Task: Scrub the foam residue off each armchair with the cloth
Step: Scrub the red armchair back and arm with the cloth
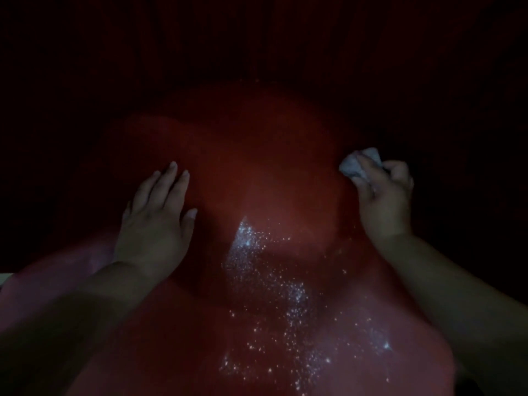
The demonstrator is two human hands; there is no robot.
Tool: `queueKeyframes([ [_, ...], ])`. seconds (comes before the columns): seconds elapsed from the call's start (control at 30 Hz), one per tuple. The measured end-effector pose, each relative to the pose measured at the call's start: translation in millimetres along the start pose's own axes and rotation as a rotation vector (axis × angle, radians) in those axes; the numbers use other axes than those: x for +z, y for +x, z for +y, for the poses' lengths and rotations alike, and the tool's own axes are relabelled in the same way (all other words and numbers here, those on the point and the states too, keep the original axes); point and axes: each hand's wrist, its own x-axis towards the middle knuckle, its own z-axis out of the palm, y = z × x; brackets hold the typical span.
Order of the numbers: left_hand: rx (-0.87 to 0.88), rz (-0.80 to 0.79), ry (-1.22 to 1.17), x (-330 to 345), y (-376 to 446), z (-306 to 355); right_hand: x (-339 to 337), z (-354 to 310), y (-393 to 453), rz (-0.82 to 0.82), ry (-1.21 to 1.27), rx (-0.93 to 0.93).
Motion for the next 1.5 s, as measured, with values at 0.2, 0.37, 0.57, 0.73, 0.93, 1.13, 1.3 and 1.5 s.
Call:
queueKeyframes([
  [0.2,0.022,-0.058,0.072,-5,-10,-10,5,-28,-108,-0.128,0.073,-0.156],
  [0.37,0.007,-0.046,0.098,-5,-34,-24,5,-9,-30,0.071,0.064,0.045],
  [0.57,0.003,-0.086,0.097,0,-64,-27,26,-51,-145,-0.091,0.047,-0.123],
  [0.73,0.028,-0.107,0.151,3,-81,-30,22,-60,-97,-0.059,0.071,-0.131],
  [0.93,0.002,-0.108,0.222,11,-97,-33,56,-102,-90,-0.041,0.05,-0.09],
  [1.13,0.042,-0.136,0.228,10,-117,-40,45,-99,-150,-0.212,0.196,-0.22],
  [1.3,0.037,-0.11,0.224,17,-120,-40,62,-112,-58,-0.054,0.137,-0.045],
  [1.5,0.038,-0.093,0.175,19,-125,-40,42,-104,-186,-0.263,0.106,-0.364],
])
